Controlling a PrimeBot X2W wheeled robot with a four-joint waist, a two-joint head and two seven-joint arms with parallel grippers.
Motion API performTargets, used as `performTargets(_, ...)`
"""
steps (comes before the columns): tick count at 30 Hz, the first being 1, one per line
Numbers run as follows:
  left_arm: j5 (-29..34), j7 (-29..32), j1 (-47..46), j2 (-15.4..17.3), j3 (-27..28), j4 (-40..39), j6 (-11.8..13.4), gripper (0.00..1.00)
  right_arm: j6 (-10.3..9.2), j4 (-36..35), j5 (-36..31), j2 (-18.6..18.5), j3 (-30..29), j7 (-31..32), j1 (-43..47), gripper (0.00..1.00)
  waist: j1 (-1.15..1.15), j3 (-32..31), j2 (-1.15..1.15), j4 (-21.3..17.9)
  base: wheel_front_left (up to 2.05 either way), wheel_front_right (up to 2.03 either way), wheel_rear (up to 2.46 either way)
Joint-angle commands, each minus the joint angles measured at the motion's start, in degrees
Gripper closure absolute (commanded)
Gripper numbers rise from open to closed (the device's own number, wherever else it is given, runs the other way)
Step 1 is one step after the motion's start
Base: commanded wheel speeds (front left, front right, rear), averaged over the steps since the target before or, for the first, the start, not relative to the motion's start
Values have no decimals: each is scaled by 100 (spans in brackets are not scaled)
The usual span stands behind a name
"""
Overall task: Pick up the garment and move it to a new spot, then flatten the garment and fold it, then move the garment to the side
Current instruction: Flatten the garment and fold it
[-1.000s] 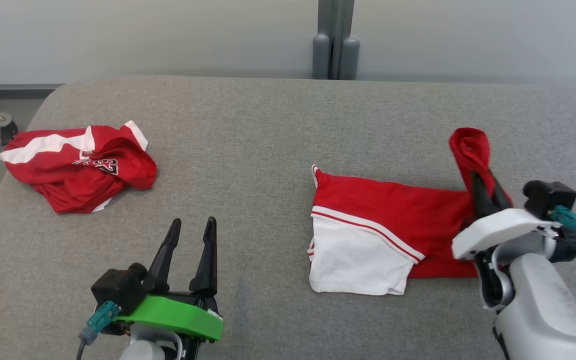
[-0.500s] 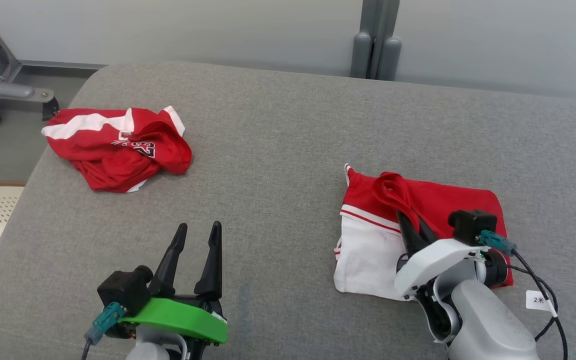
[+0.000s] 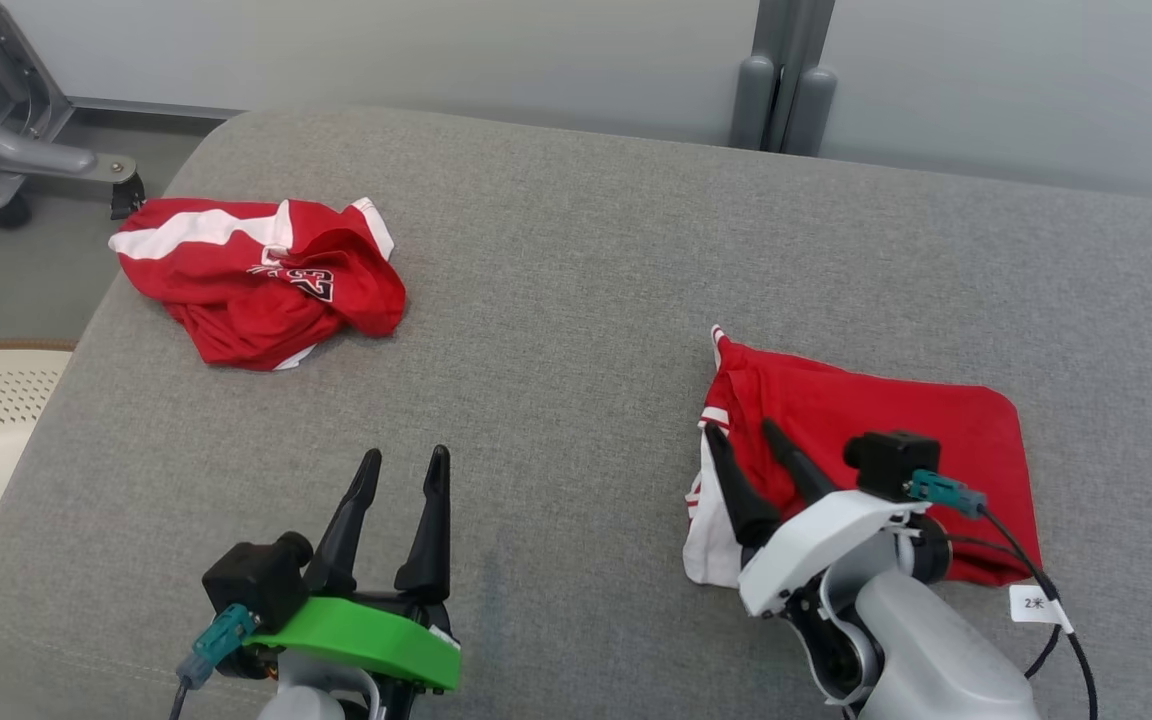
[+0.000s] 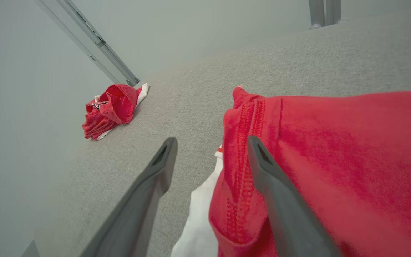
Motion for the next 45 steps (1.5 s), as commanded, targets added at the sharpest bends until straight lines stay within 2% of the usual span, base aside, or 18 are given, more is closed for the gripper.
performTargets(1, -7, 0, -50, 11, 9, 21, 20, 0, -9, -72, 173, -12, 188, -24, 6, 0, 0, -9, 0, -20, 0, 0, 0)
performTargets(5, 16, 0, -68, 11, -31, 40, 17, 0, -9, -218, 415, -17, 606, -25, -88, 0, 0, -25, 0, -71, 0, 0, 0)
performTargets(10, 19, 0, -36, 11, 9, -12, 36, 0, -9, -431, 33, -15, 426, -25, -202, 0, 0, -15, 0, -190, 0, 0, 0)
performTargets(13, 24, 0, -21, 11, 52, -69, 56, 0, -9, -674, -616, -48, 48, -25, -223, 0, 0, -6, 0, -297, 0, 0, 0)
performTargets(21, 104, 0, -45, 11, 293, -454, 79, 0, -9, -1784, -2418, -545, -1008, -22, 183, 0, 0, 7, 0, -591, 0, 0, 0)
performTargets(25, 108, 0, -17, 11, 406, -612, 124, 0, -9, -2249, -2942, -677, -1478, -22, 523, 0, 0, -9, 0, -720, 0, 0, 0)
performTargets(30, 156, 0, 53, 11, 517, -728, 156, 0, -9, -2760, -3513, -701, -1795, -22, 996, 0, 0, -36, 0, -858, 0, 0, 0)
performTargets(36, 331, 0, 111, 11, 550, -788, 172, 0, -10, -3194, -3762, -525, -2178, -22, 1457, 0, 0, -15, 0, -955, 0, 0, 0)
performTargets(45, 651, 0, 255, 11, 489, -741, 175, 0, -10, -3310, -3838, -361, -2359, -22, 1680, 0, 0, 17, 0, -1017, 0, 0, 0)
